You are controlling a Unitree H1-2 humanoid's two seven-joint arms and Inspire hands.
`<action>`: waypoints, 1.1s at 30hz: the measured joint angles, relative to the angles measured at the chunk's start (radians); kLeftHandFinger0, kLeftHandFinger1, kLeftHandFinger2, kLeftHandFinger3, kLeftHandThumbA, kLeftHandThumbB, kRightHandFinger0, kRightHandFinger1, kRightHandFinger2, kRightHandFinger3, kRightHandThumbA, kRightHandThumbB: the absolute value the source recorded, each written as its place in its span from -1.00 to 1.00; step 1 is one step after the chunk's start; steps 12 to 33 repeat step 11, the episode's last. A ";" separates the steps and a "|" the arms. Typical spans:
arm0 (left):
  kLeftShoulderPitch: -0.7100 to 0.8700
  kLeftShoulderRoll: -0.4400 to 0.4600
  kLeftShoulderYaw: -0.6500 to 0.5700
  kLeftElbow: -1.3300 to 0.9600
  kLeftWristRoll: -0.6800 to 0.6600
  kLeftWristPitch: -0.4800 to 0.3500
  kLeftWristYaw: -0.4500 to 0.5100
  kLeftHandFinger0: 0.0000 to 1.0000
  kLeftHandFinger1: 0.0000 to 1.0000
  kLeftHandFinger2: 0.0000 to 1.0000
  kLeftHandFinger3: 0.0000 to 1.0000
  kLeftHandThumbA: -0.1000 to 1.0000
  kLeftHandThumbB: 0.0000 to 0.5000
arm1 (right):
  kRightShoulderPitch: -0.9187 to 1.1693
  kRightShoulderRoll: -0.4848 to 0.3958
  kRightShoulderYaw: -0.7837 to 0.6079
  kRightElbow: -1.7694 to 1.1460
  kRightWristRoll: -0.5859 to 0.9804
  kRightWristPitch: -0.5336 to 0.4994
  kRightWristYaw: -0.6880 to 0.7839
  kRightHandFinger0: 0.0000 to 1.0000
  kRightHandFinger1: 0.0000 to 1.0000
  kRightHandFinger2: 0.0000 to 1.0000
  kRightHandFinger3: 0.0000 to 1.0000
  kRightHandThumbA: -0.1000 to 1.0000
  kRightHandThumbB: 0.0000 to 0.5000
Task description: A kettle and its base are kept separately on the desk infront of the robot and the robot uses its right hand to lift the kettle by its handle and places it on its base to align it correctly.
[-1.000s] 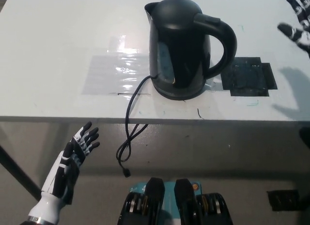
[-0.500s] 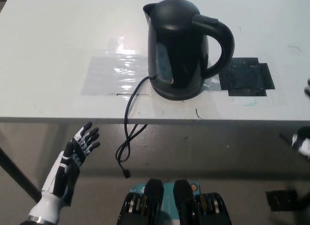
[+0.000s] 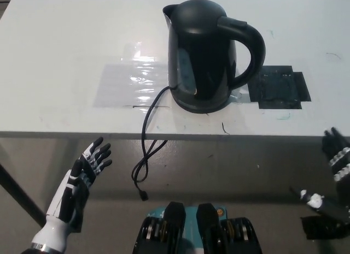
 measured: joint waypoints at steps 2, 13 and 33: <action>0.000 0.000 0.002 0.000 0.000 0.000 0.000 1.00 1.00 1.00 1.00 1.00 -0.80 | 0.000 0.000 0.014 0.022 -0.015 -0.017 -0.004 1.00 1.00 1.00 1.00 1.00 0.35; 0.007 0.000 0.021 0.000 -0.001 -0.009 0.000 1.00 1.00 1.00 1.00 1.00 -0.86 | 0.001 -0.001 0.087 0.111 -0.093 -0.113 -0.040 1.00 1.00 1.00 1.00 1.00 0.50; 0.007 0.000 0.021 0.000 -0.001 -0.009 0.000 1.00 1.00 1.00 1.00 1.00 -0.86 | 0.001 -0.001 0.087 0.111 -0.093 -0.113 -0.040 1.00 1.00 1.00 1.00 1.00 0.50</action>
